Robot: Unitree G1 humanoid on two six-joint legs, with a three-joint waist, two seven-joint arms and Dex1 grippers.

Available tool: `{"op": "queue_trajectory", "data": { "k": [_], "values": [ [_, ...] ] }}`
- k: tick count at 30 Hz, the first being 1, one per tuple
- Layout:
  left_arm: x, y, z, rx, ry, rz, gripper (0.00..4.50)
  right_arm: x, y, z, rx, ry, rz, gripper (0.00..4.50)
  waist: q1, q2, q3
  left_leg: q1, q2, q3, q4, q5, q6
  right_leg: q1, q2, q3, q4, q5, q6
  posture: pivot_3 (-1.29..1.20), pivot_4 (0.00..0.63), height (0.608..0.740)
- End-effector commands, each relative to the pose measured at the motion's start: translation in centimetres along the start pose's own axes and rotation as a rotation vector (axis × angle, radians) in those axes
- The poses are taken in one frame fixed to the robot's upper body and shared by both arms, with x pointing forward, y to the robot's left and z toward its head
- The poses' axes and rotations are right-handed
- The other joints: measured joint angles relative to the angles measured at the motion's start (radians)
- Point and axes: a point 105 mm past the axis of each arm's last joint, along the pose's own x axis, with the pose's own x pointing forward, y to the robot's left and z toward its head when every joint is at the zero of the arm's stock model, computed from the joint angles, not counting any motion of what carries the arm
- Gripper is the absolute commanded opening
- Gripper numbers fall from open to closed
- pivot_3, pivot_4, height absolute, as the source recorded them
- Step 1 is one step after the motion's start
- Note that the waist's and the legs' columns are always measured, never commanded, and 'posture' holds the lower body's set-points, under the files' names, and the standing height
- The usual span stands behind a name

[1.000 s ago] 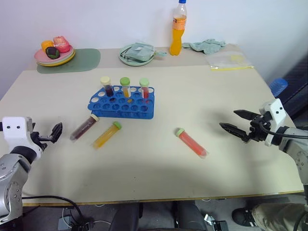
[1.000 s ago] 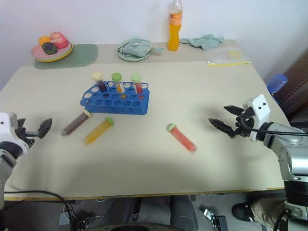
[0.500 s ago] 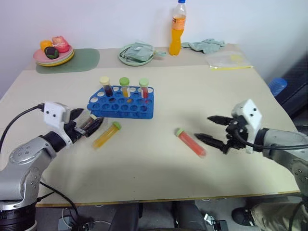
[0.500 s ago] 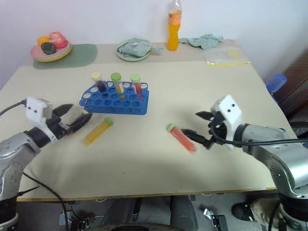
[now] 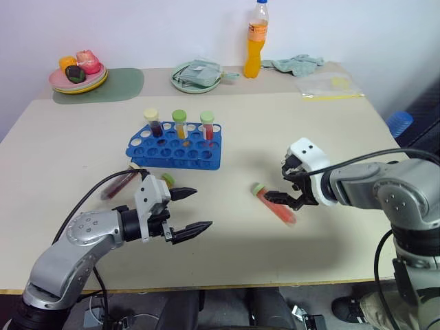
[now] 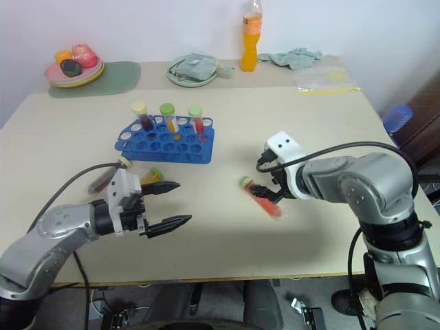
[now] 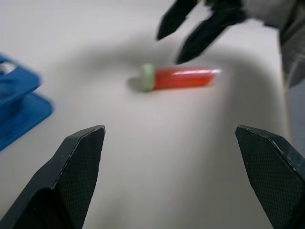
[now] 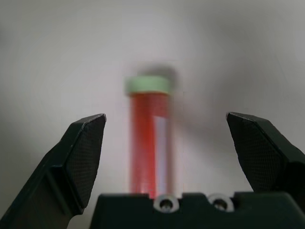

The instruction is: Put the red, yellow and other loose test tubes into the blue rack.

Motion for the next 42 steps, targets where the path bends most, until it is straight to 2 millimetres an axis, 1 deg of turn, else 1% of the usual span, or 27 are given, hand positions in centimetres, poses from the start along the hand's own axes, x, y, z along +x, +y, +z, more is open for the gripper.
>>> {"op": "queue_trajectory", "data": {
  "k": [1, 4, 7, 9, 10, 14, 16, 17, 19, 22, 24, 25, 26, 27, 28, 29, 30, 31, 33, 35, 38, 40, 42],
  "values": [
    [0.2, -0.3, -0.2, 0.020, -0.007, 0.005, 4.47, 0.5, 0.8, 0.3, 0.010, 0.063, 0.073, 4.50, -0.006, 0.000, 0.000, 0.000, 0.000, 0.000, 0.000, 0.000, 0.000, 0.000, 0.000, 0.000, 0.000, 0.000, 0.000, 0.00, 0.150, 0.740],
    [0.2, -1.2, -1.2, 0.023, 0.022, -0.021, 4.47, 1.0, 1.0, 0.3, 0.020, 0.118, 0.100, 4.50, -0.007, 0.001, 0.001, 0.000, 0.001, 0.001, 0.000, 0.000, 0.000, -0.001, 0.001, 0.000, 0.000, 0.000, 0.000, 0.00, 0.150, 0.740],
    [0.1, -1.9, -1.8, 0.016, 0.028, -0.044, 4.47, 1.6, 0.8, 0.1, 0.039, 0.167, 0.093, 4.50, -0.002, 0.001, 0.001, -0.001, 0.001, 0.001, 0.000, 0.000, 0.001, -0.001, 0.001, 0.000, 0.000, 0.000, 0.000, 0.00, 0.150, 0.740],
    [0.1, -2.1, -2.0, 0.013, 0.027, -0.055, 4.50, 1.9, 0.6, 0.2, 0.048, 0.187, 0.082, 3.94, 0.001, 0.001, 0.001, -0.001, 0.000, 0.000, 0.000, 0.000, 0.001, -0.001, 0.001, 0.000, 0.000, 0.000, 0.000, 0.00, 0.150, 0.740],
    [0.1, -2.2, -2.1, 0.012, 0.027, -0.062, 4.50, 2.0, 0.6, 0.2, 0.052, 0.195, 0.085, 3.74, 0.002, 0.001, 0.001, -0.001, 0.000, 0.000, 0.001, 0.000, 0.000, -0.001, 0.001, 0.000, 0.000, 0.000, 0.000, 0.00, 0.150, 0.740],
    [0.0, -2.6, -2.5, 0.012, 0.028, -0.070, 4.50, 2.5, 0.3, 0.2, 0.075, 0.218, 0.077, 1.73, -0.001, 0.002, 0.001, -0.002, 0.000, 0.000, 0.000, 0.000, 0.001, -0.002, 0.000, 0.000, 0.000, 0.000, 0.000, 0.00, 0.150, 0.740],
    [0.0, -2.6, -2.6, 0.014, 0.029, -0.071, 4.50, 2.5, 0.3, 0.2, 0.078, 0.221, 0.076, 0.81, -0.001, 0.002, 0.001, -0.002, 0.000, 0.000, 0.000, 0.000, 0.001, -0.002, 0.001, 0.000, 0.000, 0.000, 0.000, 0.00, 0.150, 0.740],
    [0.0, -2.7, -2.6, 0.015, 0.030, -0.070, 4.50, 2.4, 0.4, 0.3, 0.071, 0.217, 0.078, 0.71, -0.001, 0.002, 0.001, -0.002, 0.000, 0.000, 0.000, 0.000, 0.001, -0.002, 0.001, 0.000, 0.000, 0.000, 0.000, 0.00, 0.150, 0.740],
    [0.0, -2.7, -2.6, 0.016, 0.030, -0.069, 4.50, 2.2, 0.5, 0.6, 0.059, 0.210, 0.079, 0.71, -0.001, 0.002, 0.001, -0.002, 0.000, 0.000, 0.000, 0.000, 0.001, -0.002, 0.001, 0.000, 0.000, 0.000, 0.000, 0.00, 0.150, 0.740],
    [-0.4, -2.3, -2.7, 0.017, 0.035, -0.045, 4.50, 1.1, 1.4, 2.6, -0.015, 0.087, 0.085, 0.71, -0.002, 0.003, 0.002, -0.002, 0.000, 0.000, 0.000, 0.000, 0.001, -0.002, 0.001, 0.000, 0.000, 0.000, 0.000, 0.00, 0.150, 0.740],
    [-1.0, -1.1, -2.5, 0.001, 0.015, 0.026, 4.50, 0.1, 3.0, 5.5, -0.126, -0.168, 0.112, 0.71, -0.002, 0.003, 0.002, -0.004, 0.000, 0.000, 0.001, 0.000, 0.001, -0.004, 0.001, 0.000, 0.001, 0.000, 0.000, 0.00, 0.150, 0.740],
    [-1.4, -0.2, -2.2, -0.007, -0.005, 0.075, 4.50, -0.6, 3.6, 7.1, -0.198, -0.331, 0.095, 0.71, -0.002, 0.003, 0.002, -0.005, 0.000, 0.000, 0.001, 0.000, 0.001, -0.006, 0.001, 0.000, 0.001, 0.000, 0.000, 0.00, 0.150, 0.740],
    [-1.9, 0.9, -1.9, -0.016, -0.034, 0.140, 4.50, -1.4, 4.3, 8.7, -0.272, -0.500, 0.077, 0.71, -0.001, 0.003, 0.002, -0.005, 0.000, 0.000, 0.001, 0.000, 0.001, -0.006, 0.001, 0.000, 0.001, 0.000, 0.000, 0.00, 0.150, 0.740],
    [-2.6, 2.6, -1.7, -0.035, -0.075, 0.239, 4.50, -2.1, 5.1, 9.7, -0.321, -0.634, 0.090, 0.71, -0.001, 0.003, 0.002, -0.005, 0.000, 0.000, 0.001, 0.000, 0.001, -0.006, 0.001, -0.001, 0.001, 0.000, 0.001, 0.00, 0.150, 0.740],
    [-3.3, 4.2, -1.6, -0.055, -0.107, 0.337, 4.50, -2.3, 5.8, 10.3, -0.343, -0.730, 0.105, 0.71, -0.001, 0.003, 0.002, -0.005, 0.000, 0.000, 0.001, 0.000, 0.001, -0.005, 0.001, -0.001, 0.000, 0.000, 0.001, 0.00, 0.150, 0.740],
    [-4.2, 6.0, -1.7, -0.071, -0.129, 0.443, 4.50, -2.1, 6.3, 10.7, -0.330, -0.815, 0.115, 0.71, -0.002, 0.003, 0.002, -0.005, 0.000, 0.001, 0.001, 0.000, 0.001, -0.005, 0.001, -0.002, 0.001, 0.000, 0.001, 0.00, 0.150, 0.740],
    [-5.0, 7.4, -1.8, -0.077, -0.145, 0.526, 4.50, -1.6, 6.4, 11.2, -0.297, -0.878, 0.100, 0.71, -0.003, 0.002, 0.001, -0.005, 0.000, 0.001, 0.002, 0.000, 0.001, -0.005, 0.001, -0.002, 0.002, 0.000, 0.001, 0.00, 0.150, 0.740],
    [-5.6, 8.6, -2.0, -0.075, -0.154, 0.594, 4.50, -1.0, 6.3, 11.8, -0.279, -0.937, 0.064, 0.71, -0.005, 0.002, 0.001, -0.004, 0.000, 0.001, 0.002, 0.000, 0.001, -0.004, 0.002, -0.002, 0.002, 0.000, 0.001, 0.00, 0.150, 0.740],
    [-6.5, 10.3, -2.1, -0.044, -0.157, 0.690, 4.50, 0.3, 6.7, 12.9, -0.244, -1.030, 0.018, 0.71, -0.007, 0.002, 0.001, -0.003, 0.000, 0.001, 0.002, 0.000, 0.000, -0.004, 0.002, -0.001, 0.004, 0.000, 0.001, 0.00, 0.150, 0.740],
    [-6.8, 11.3, -2.1, -0.025, -0.163, 0.735, 4.50, 1.6, 7.8, 13.9, -0.230, -1.112, 0.015, 0.71, -0.007, 0.002, 0.001, -0.003, 0.000, 0.000, 0.002, 0.001, -0.002, -0.005, 0.002, -0.001, 0.005, 0.000, 0.001, 0.00, 0.150, 0.740],
    [-6.9, 12.0, -2.3, 0.013, -0.138, 0.752, 4.50, 3.6, 8.5, 14.9, -0.174, -1.173, -0.005, 0.71, -0.008, 0.002, 0.001, -0.003, -0.001, -0.001, 0.001, 0.003, -0.005, -0.006, 0.002, 0.000, 0.005, 0.000, 0.001, 0.00, 0.150, 0.740],
    [-7.1, 12.1, -2.5, 0.032, -0.122, 0.758, 4.50, 5.1, 8.8, 14.9, -0.157, -1.165, -0.005, 0.71, -0.008, 0.002, 0.001, -0.003, -0.001, -0.001, 0.000, 0.004, -0.007, -0.006, 0.002, 0.000, 0.005, 0.000, 0.001, 0.00, 0.150, 0.740],
    [-7.3, 12.2, -2.5, 0.034, -0.122, 0.770, 4.50, 6.2, 9.1, 14.8, -0.147, -1.160, 0.003, 0.71, -0.007, 0.002, 0.001, -0.003, -0.001, -0.001, 0.000, 0.004, -0.007, -0.006, 0.002, 0.000, 0.005, 0.001, 0.001, 0.00, 0.150, 0.740]
  ]
}}
